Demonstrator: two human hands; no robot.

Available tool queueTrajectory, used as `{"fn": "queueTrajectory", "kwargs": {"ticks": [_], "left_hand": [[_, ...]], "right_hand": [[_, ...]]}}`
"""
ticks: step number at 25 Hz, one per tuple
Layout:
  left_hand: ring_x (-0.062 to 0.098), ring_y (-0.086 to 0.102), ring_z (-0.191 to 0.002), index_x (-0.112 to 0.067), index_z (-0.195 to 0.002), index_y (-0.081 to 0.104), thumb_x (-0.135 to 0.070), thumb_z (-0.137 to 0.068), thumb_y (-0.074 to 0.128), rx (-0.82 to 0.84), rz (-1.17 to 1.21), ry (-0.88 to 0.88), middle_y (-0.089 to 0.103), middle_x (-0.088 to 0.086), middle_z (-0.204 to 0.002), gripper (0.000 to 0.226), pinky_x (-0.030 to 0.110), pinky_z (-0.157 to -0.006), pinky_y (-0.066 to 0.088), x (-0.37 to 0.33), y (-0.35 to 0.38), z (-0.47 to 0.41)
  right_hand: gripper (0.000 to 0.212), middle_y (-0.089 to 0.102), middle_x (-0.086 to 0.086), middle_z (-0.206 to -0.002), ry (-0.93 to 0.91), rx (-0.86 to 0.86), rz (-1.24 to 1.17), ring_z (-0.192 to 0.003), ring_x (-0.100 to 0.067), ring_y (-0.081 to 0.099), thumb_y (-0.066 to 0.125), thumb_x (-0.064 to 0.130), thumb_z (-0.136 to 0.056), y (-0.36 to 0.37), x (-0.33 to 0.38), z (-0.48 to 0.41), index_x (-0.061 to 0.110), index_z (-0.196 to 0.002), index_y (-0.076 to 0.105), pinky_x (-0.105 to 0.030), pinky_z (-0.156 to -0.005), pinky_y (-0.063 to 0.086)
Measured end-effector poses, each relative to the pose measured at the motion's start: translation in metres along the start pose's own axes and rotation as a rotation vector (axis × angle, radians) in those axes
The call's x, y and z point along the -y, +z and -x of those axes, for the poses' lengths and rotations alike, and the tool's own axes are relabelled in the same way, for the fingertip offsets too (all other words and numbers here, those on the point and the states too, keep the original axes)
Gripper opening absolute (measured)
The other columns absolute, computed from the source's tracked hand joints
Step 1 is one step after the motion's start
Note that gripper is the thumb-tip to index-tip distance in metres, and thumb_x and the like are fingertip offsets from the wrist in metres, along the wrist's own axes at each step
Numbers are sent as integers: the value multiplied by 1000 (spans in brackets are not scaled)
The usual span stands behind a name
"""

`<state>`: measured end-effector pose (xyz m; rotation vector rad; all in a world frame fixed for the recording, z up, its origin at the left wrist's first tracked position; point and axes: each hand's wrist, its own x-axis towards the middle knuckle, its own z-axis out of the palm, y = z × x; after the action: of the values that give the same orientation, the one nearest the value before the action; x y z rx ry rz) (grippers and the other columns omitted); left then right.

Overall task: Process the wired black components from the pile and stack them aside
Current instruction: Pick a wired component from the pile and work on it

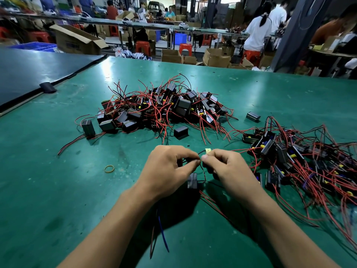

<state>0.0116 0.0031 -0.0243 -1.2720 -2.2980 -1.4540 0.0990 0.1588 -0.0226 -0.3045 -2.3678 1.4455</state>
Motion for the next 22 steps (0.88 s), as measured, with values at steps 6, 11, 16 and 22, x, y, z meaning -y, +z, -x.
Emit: {"fn": "queueTrajectory", "kwargs": {"ticks": [6,11,16,22], "left_hand": [[3,58,-59,-22,-83,79,-27,-81,72,20,-14,-27,71,-11,-70,9,33,-60,50,-1,-3,0],[34,62,-67,-18,-84,80,-17,-84,74,118,95,-180,72,8,-69,6,42,-63,50,-2,-8,-3],[26,63,-64,-20,-84,79,-22,-83,73,62,18,-89,73,1,-71,6,40,-62,50,-2,-10,-1],[18,64,-65,-21,-84,79,-29,-81,71,23,-3,-73,73,-7,-74,11,37,-64,51,-2,-11,-2]], "right_hand": [[9,66,10,-69,-55,22,30,-53,-4,46,75,25,-87,-10,4,2,22,-79,72,-16,-54,37],[13,72,12,-85,-473,-23,289,-62,-7,58,82,14,-82,-15,-3,0,20,-92,78,-21,-59,47],[15,64,6,-68,-139,60,125,-60,-6,50,69,25,-93,-13,1,0,20,-79,71,-26,-57,41],[10,67,12,-70,-13,57,-96,-57,-3,48,70,22,-92,-21,4,-2,21,-83,74,-10,-57,39]]}}
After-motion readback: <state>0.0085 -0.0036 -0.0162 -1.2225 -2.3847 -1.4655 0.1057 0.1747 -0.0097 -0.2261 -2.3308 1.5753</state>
